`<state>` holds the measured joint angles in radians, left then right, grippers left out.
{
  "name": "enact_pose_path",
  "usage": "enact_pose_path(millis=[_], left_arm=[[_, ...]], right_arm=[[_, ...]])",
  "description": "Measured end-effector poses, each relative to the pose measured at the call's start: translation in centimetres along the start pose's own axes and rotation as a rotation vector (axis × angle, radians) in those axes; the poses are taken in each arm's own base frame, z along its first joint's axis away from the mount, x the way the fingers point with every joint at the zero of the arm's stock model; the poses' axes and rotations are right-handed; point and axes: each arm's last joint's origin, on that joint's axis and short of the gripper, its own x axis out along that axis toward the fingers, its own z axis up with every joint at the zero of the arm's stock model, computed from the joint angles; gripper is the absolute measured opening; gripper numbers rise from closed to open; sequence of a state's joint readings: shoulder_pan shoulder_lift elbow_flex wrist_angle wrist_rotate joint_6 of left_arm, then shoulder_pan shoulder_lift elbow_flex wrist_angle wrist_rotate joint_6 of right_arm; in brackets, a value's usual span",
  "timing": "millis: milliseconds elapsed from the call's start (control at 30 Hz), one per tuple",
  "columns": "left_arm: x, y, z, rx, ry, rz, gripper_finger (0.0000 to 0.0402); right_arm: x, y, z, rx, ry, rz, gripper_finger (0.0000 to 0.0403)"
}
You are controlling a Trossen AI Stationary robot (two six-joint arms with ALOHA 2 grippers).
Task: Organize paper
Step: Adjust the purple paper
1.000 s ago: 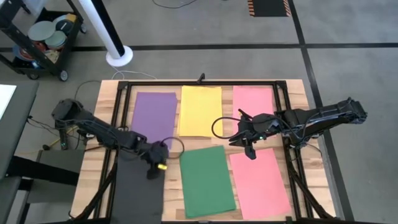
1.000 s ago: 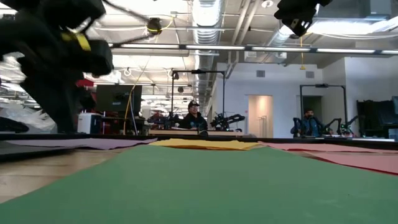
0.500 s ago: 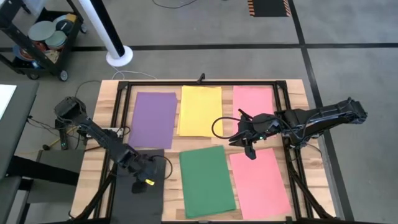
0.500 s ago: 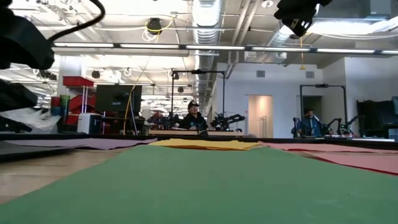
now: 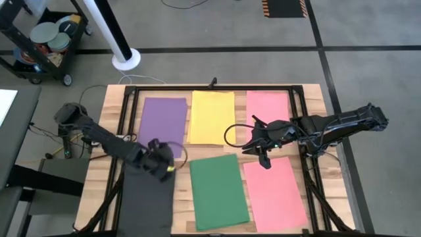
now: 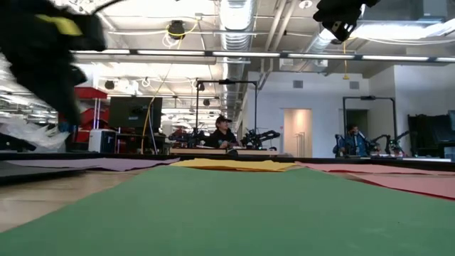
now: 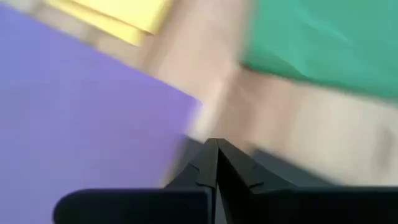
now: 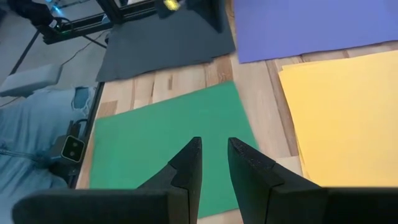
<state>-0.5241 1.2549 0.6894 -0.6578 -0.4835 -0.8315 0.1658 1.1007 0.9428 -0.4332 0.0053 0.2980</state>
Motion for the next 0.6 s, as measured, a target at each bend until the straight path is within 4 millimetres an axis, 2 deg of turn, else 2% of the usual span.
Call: enact_pose_path(millis=[100,200,367,600], left_arm=[[1.2,1.1,1.2,-0.031,0.016,-0.006,0.0],[2.3,0.8,1.8,0.107,0.046,-0.13,0.0],[4.4,1.2,1.8,0.273,0.117,-0.095,0.0],[8.1,1.7,2.6,0.318,0.153,-0.078,0.0]], right_arm=[[0.0,0.0,0.0,-0.001,-0.001,-0.008,0.0077],[0.0,-0.1,-0.1,-0.002,0.009,-0.012,0.0077],[0.0,-0.1,-0.2,-0.004,0.017,-0.019,0.0077],[0.0,-0.2,-0.2,-0.007,0.013,-0.032,0.0077]])
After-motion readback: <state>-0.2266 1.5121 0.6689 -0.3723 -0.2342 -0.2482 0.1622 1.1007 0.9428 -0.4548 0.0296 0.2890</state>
